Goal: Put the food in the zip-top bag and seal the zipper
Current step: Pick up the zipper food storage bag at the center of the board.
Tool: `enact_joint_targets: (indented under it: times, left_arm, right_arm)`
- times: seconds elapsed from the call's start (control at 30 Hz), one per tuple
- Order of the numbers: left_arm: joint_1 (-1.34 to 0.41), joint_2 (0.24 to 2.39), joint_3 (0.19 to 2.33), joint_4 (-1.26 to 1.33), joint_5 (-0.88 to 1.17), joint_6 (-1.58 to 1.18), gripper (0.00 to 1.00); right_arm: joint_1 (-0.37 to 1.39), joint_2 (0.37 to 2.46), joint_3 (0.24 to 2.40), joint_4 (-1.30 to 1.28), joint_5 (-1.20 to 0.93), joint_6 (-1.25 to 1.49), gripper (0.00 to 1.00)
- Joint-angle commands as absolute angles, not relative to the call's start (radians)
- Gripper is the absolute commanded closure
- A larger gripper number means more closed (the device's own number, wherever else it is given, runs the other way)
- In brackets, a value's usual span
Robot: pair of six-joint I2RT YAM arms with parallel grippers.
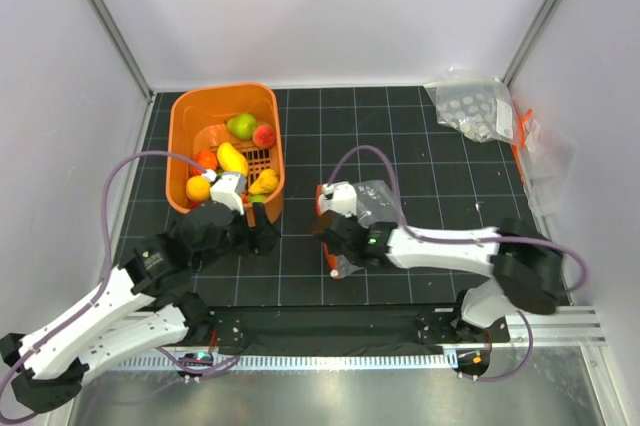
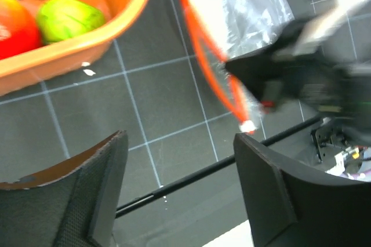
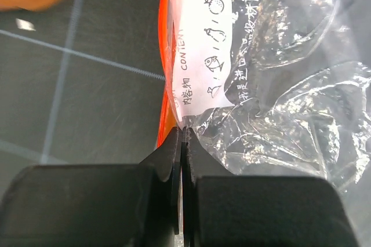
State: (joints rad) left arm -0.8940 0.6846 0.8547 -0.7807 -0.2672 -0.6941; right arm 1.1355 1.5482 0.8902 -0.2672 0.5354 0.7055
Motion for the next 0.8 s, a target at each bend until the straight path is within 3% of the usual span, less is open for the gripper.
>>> enact_joint_targets:
  times: [0.0, 0.17, 0.37, 0.77]
  left_arm:
    - [-0.888, 0.741, 0.833, -0.669, -0.177, -0.68, 0.21]
    - [-0.89, 0.791, 0.786, -0.508, -0.086, -0.715, 0.1]
    - [-0.888, 0.85, 0.758, -0.29, -0.023, -0.759, 0.04]
    - [-0.888, 0.913, 0.785, -0.157, -0.034, -0.821, 0.02]
  right_arm:
    - [1.135, 1.312, 0.807, -0.167, 0.543, 0.727, 0.99]
    - [1.131, 1.03, 0.712, -0.184, 0.502, 0.726, 0.99]
    - [1.126, 0.833, 0.704, -0.238, 0.471, 0.726, 0.99]
    - [1.126, 0.831, 0.753, -0.27, 0.402, 0.712, 0.99]
